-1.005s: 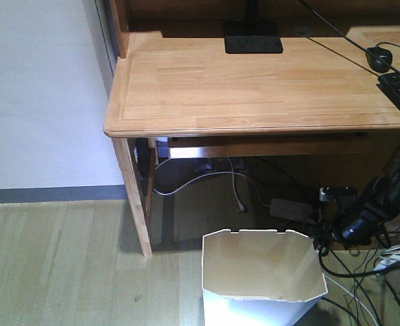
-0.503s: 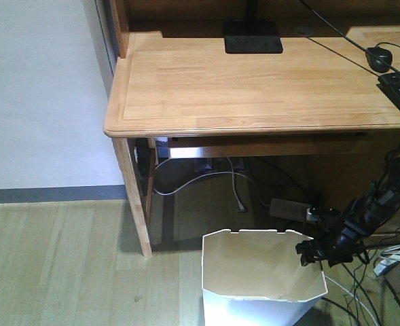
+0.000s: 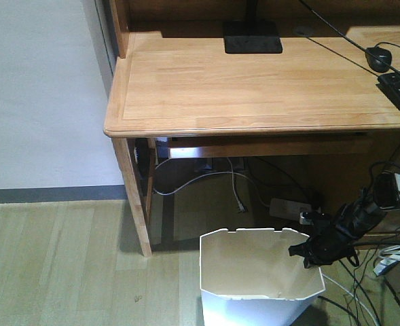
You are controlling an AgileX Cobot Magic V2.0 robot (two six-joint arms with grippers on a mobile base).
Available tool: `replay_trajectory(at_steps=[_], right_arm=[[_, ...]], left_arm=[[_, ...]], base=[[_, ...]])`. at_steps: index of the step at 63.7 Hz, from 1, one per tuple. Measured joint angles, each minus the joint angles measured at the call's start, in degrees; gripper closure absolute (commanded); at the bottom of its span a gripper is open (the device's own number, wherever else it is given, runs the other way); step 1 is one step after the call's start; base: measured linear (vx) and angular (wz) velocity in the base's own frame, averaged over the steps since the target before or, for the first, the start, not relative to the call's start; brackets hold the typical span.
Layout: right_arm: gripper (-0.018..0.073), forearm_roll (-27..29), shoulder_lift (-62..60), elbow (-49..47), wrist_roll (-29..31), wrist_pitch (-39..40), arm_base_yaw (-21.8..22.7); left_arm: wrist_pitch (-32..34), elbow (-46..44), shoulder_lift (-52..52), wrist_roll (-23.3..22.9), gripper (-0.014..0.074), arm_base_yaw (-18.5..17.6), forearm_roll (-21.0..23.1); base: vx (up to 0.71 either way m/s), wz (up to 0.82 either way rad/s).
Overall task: Move trash bin to bedside with robot
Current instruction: 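Close the right gripper on the bin's rim nearest the robot, then lift the bin slightly with the right gripper, tilting it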
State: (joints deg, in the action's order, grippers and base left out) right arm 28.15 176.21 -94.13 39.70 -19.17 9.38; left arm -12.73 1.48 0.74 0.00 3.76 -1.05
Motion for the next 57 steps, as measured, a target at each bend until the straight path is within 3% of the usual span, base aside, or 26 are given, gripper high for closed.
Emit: replay_trajectory(at_steps=[9,17,24,31,43,48,57], right_arm=[[0.0569,-0.3,0.0,0.0,0.1,0.0,-0.1],[0.0568,2.6,-0.9,1.6,2.9,0.7,-0.1],[0.0567,10.7,-3.9,6.3,11.3,3.5,-0.2],[0.0566,21.6,-7.3,10.8,24.2,5.1,-0.2],[0.0566,41.2,-13.5,18.1,44.1,1.2,0.7],[0.0566,47.5,-16.5,21.8,50.0,-2.8,1.4],[0.0566,52.8,-22.5,27.6,56.2,-9.5,2.1]], left_arm=[[0.0,0.0,0.0,0.0,0.0603,0.0,0.0],[0.0,0.0,0.0,0.0,0.0603,0.0,0.0],[0.0,0.0,0.0,0.0,0.0603,0.0,0.0],[0.0,0.0,0.0,0.0,0.0603,0.0,0.0],[0.0,0.0,0.0,0.0,0.0603,0.0,0.0],[0.0,0.0,0.0,0.0,0.0603,0.0,0.0],[0.0,0.0,0.0,0.0,0.0603,0.0,0.0]], base=[[0.00,0.00],[0.00,-0.01],[0.00,0.00],[0.00,0.00],[0.00,0.00],[0.00,0.00],[0.00,0.00]])
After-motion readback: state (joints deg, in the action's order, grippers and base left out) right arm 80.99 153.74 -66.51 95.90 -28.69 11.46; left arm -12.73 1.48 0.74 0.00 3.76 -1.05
